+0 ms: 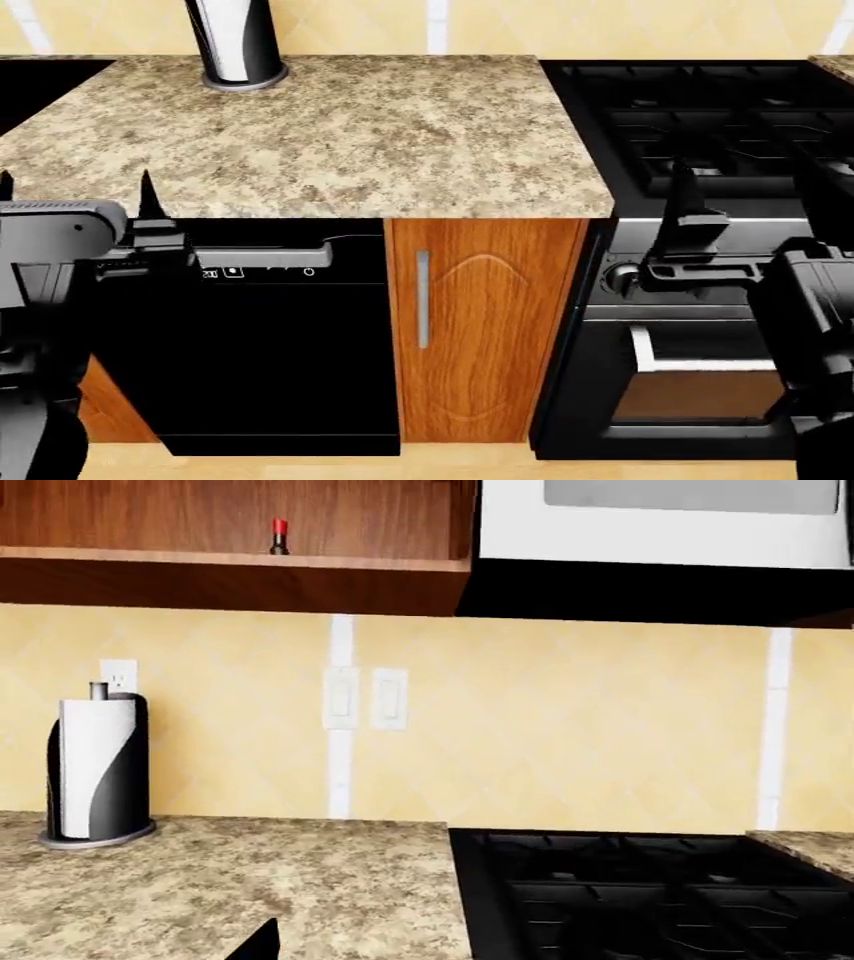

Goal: Pick and place the shaker into the drawer. Then close the cabinet.

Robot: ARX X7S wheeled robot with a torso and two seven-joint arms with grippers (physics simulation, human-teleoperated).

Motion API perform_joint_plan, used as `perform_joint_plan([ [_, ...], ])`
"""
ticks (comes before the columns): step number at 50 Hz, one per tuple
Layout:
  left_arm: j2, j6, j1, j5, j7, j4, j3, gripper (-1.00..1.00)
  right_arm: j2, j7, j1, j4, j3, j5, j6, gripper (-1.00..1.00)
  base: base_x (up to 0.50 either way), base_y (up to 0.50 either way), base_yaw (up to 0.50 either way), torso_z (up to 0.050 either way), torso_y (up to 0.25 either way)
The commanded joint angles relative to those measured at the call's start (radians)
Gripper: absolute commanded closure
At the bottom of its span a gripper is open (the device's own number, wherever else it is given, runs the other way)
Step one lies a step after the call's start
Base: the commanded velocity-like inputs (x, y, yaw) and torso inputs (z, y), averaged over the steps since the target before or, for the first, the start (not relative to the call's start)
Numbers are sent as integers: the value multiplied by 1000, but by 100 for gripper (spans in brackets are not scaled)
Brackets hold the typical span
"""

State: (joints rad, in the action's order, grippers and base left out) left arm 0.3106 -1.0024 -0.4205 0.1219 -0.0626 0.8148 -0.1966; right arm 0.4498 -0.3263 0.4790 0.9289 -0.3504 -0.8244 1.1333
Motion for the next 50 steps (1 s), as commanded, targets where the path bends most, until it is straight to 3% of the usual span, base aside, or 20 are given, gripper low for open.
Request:
perform_joint_plan([
  [1, 24, -263, -288, 13, 97, 139, -63, -100, -2, -104, 381, 84, -142, -255, 427, -100, 0, 0, 0, 0, 0],
  [9, 49, -369, -460, 33, 94, 141, -30, -100, 72, -303, 543, -19, -102, -466, 421, -100, 0, 0, 0, 0, 0],
  [16, 66, -406, -568, 42, 87, 128, 4, -100, 103, -358, 649, -76, -46, -501, 394, -100, 0, 0, 0, 0, 0],
  [28, 93, -472, -739, 56, 81, 87, 58, -100, 119, -376, 813, -157, 83, -465, 362, -100, 0, 0, 0, 0, 0],
  [50, 107, -473, -851, 64, 68, 5, 113, -100, 135, -305, 908, -239, 242, -324, 248, -100, 0, 0, 0, 0, 0],
])
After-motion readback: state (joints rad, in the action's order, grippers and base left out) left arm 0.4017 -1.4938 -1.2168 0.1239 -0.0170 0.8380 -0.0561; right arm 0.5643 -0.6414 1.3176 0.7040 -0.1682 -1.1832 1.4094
